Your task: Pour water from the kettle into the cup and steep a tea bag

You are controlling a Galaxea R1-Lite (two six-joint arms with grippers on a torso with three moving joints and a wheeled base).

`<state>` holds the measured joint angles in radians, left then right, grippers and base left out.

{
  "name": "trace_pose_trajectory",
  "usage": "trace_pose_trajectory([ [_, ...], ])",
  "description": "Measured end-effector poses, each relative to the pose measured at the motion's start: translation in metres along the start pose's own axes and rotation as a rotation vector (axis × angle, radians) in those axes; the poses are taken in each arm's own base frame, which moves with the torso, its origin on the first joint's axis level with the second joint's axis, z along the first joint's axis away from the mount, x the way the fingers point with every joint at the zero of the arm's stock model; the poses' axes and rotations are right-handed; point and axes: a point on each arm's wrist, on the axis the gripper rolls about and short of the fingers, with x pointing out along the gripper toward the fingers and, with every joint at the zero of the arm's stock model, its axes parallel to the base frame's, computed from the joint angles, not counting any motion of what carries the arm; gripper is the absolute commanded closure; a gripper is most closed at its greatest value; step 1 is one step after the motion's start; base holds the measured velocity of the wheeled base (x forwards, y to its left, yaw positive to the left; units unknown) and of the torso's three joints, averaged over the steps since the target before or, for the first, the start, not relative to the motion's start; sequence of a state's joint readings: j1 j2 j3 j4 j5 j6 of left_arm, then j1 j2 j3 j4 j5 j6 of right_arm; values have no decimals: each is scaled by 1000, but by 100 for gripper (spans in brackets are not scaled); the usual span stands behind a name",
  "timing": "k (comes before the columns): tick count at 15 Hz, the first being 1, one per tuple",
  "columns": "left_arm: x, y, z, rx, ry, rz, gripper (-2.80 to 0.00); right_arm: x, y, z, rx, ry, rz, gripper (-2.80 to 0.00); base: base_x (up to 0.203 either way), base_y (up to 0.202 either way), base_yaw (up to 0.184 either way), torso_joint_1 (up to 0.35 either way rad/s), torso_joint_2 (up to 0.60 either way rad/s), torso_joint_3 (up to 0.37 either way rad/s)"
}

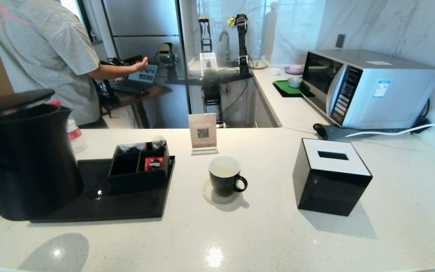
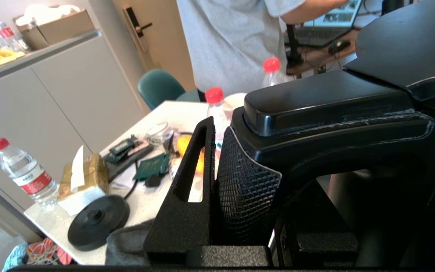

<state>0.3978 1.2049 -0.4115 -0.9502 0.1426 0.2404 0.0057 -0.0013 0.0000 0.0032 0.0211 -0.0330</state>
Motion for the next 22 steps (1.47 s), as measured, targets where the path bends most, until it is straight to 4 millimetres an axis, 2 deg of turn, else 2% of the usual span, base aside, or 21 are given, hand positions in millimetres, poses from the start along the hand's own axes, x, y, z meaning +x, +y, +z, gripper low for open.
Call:
trace_pose_trajectory([
  [4,8,13,-11,16,19,-31,0,0,0,0,0,0,0,0,0,0,0,0,0,0],
  [10,32,28,-25,38,-3,-55,0,0,0,0,0,0,0,0,0,0,0,0,0,0],
  [16,61,26,-48,43,-44,-87,0,0,0,0,0,0,0,0,0,0,0,0,0,0],
  [22,82,22,-75,37,-27,-102,0,0,0,0,0,0,0,0,0,0,0,0,0,0],
])
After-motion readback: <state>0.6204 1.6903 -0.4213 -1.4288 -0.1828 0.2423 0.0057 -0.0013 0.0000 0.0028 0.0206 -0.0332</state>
